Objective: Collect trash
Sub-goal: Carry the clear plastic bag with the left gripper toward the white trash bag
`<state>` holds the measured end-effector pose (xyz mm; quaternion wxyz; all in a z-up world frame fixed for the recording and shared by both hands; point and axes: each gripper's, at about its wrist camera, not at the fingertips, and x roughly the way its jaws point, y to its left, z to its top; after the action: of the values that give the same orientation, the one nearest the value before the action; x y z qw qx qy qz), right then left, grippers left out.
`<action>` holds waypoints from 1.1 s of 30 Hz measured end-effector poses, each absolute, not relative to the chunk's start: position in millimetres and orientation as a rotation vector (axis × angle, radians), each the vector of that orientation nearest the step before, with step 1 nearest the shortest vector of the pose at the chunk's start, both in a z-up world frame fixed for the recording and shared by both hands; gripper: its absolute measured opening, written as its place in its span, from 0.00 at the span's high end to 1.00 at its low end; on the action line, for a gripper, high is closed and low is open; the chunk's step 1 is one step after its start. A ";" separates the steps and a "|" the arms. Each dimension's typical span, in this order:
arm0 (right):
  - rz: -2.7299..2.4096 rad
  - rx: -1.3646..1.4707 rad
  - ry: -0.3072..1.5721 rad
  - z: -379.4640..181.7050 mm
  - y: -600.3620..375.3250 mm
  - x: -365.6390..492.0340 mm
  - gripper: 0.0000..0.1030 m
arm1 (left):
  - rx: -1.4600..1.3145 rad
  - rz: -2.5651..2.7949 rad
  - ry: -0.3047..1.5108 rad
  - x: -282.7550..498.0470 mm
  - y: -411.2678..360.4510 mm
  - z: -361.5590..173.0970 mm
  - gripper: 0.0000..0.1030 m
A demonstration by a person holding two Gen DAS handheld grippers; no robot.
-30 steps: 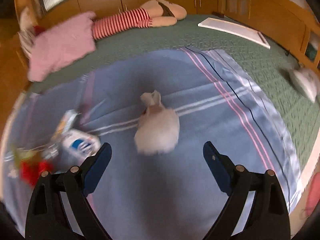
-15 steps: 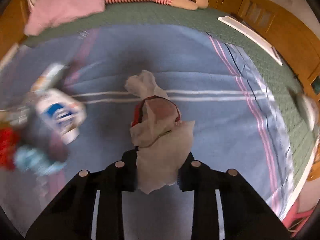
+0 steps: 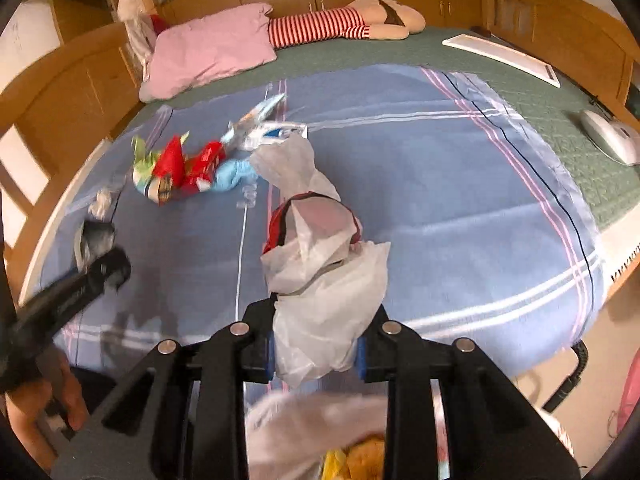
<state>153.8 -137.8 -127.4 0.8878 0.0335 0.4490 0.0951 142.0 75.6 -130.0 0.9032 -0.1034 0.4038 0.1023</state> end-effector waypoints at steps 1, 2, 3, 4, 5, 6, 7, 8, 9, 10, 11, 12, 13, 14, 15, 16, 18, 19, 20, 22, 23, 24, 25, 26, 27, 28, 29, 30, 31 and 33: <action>0.201 0.053 0.934 -126.2 -135.8 151.5 0.72 | -0.212 0.204 0.832 140.4 74.3 -129.4 0.38; 0.201 0.045 0.925 -123.0 -134.3 149.8 0.72 | -0.212 0.192 0.832 139.1 72.9 -129.4 0.37; 0.203 0.045 0.918 -120.5 -134.7 150.4 0.72 | -0.214 0.178 0.841 138.9 71.6 -130.5 0.37; 0.207 0.047 0.909 -117.7 -134.3 150.7 0.72 | -0.214 0.171 0.849 139.4 70.8 -131.8 0.37; 0.208 0.044 0.905 -116.4 -133.3 151.3 0.72 | -0.211 0.168 0.860 141.0 69.8 -133.8 0.37; 0.207 0.042 0.905 -116.6 -132.9 151.5 0.72 | -0.207 0.171 0.868 142.8 69.4 -135.4 0.37; 0.207 0.042 0.905 -117.0 -132.1 151.9 0.72 | -0.207 0.174 0.875 144.1 69.7 -136.9 0.37; 0.209 0.045 0.906 -117.9 -132.4 150.2 0.72 | -0.209 0.175 0.879 144.8 70.1 -137.9 0.37; 0.211 0.045 0.908 -118.8 -131.6 149.5 0.72 | -0.212 0.177 0.883 145.5 70.8 -138.7 0.37; 0.210 0.042 0.910 -119.9 -131.3 148.7 0.72 | -0.213 0.179 0.885 145.8 71.1 -139.3 0.37; 0.207 0.037 0.911 -120.8 -130.8 148.5 0.72 | -0.214 0.180 0.888 146.4 71.4 -139.9 0.37; 0.205 0.035 0.911 -121.3 -130.2 148.1 0.72 | -0.214 0.178 0.890 146.8 71.4 -140.4 0.37; 0.205 0.036 0.915 -122.2 -130.1 148.3 0.72 | -0.211 0.177 0.891 147.0 70.8 -140.6 0.37; 0.206 0.038 0.918 -122.7 -130.1 148.2 0.72 | -0.210 0.177 0.890 146.6 70.3 -140.3 0.37; 0.209 0.040 0.919 -122.7 -129.8 148.0 0.72 | -0.209 0.176 0.889 146.4 70.1 -140.1 0.37; 0.210 0.034 0.917 -122.6 -129.1 146.7 0.72 | -0.209 0.177 0.888 146.1 70.1 -139.9 0.37; 0.209 0.015 0.913 -122.1 -127.0 145.6 0.72 | -0.209 0.177 0.889 146.1 70.2 -139.6 0.37; 0.210 0.011 0.911 -122.1 -126.8 145.1 0.72 | -0.209 0.177 0.889 146.3 70.0 -139.6 0.37; 0.211 0.014 0.912 -122.3 -126.9 145.0 0.72 | -0.208 0.177 0.889 146.3 69.9 -139.7 0.37; 0.213 0.019 0.915 -122.8 -127.2 145.2 0.72 | -0.207 0.177 0.890 146.4 69.9 -139.9 0.37; 0.213 0.019 0.916 -122.9 -127.0 145.3 0.72 | -0.207 0.176 0.891 146.5 70.0 -139.8 0.37; 0.214 0.018 0.917 -123.2 -126.7 145.5 0.72 | -0.207 0.176 0.892 146.5 70.0 -139.9 0.37; 0.215 0.017 0.919 -123.4 -126.6 145.5 0.72 | -0.208 0.176 0.893 146.5 70.4 -139.9 0.37; 0.217 0.017 0.921 -124.0 -126.1 145.8 0.72 | -0.208 0.175 0.894 146.9 70.0 -140.1 0.37; 0.219 0.018 0.924 -124.6 -126.1 146.0 0.72 | -0.208 0.173 0.896 147.3 70.3 -140.3 0.37; 0.220 0.019 0.927 -125.8 -125.5 146.1 0.72 | -0.207 0.173 0.897 147.4 70.3 -140.3 0.37; 0.222 0.019 0.930 -126.9 -124.7 146.2 0.72 | -0.207 0.172 0.898 147.4 70.3 -140.4 0.37; 0.223 0.016 0.933 -127.8 -123.8 146.2 0.72 | -0.207 0.173 0.897 147.3 70.2 -140.4 0.37; 0.224 0.014 0.933 -128.3 -123.0 146.2 0.72 | -0.207 0.174 0.897 147.3 70.5 -140.3 0.37; 0.227 0.013 0.932 -128.3 -121.7 146.1 0.72 | -0.207 0.173 0.898 147.6 70.4 -140.5 0.37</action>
<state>146.1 -121.7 -128.3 0.8871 0.0064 0.4485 0.1090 147.6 70.4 -140.5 0.8920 -0.0997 0.4330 0.0834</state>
